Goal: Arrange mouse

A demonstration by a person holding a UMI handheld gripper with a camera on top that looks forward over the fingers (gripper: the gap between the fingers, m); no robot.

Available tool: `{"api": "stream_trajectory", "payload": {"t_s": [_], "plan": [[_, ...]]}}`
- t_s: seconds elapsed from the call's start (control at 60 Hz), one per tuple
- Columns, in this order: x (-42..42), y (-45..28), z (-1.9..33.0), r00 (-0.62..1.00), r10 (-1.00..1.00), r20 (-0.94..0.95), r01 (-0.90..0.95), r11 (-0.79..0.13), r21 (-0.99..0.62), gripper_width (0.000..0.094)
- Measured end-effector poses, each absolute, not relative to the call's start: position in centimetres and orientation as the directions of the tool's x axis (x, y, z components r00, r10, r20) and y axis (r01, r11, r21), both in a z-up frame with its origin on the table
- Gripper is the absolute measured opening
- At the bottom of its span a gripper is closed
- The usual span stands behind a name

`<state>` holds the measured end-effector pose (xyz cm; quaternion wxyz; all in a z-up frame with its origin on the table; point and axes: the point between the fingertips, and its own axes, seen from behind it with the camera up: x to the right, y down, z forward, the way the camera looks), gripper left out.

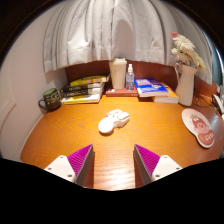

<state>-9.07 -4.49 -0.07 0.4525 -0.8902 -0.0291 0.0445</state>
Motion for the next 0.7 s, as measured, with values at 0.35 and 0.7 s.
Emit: {"api": "stream_trajectory", "payload": {"t_s": [0.35, 0.7], "plan": [[-11.8, 6.9, -0.9, 0.996, 0.087, -0.027, 0.032, -0.609, -0.792, 0.0824], [-13.6, 10.1, -1.3, 0.994, 0.105, -0.006, 0.061, -0.628, -0.775, 0.0714]]}}
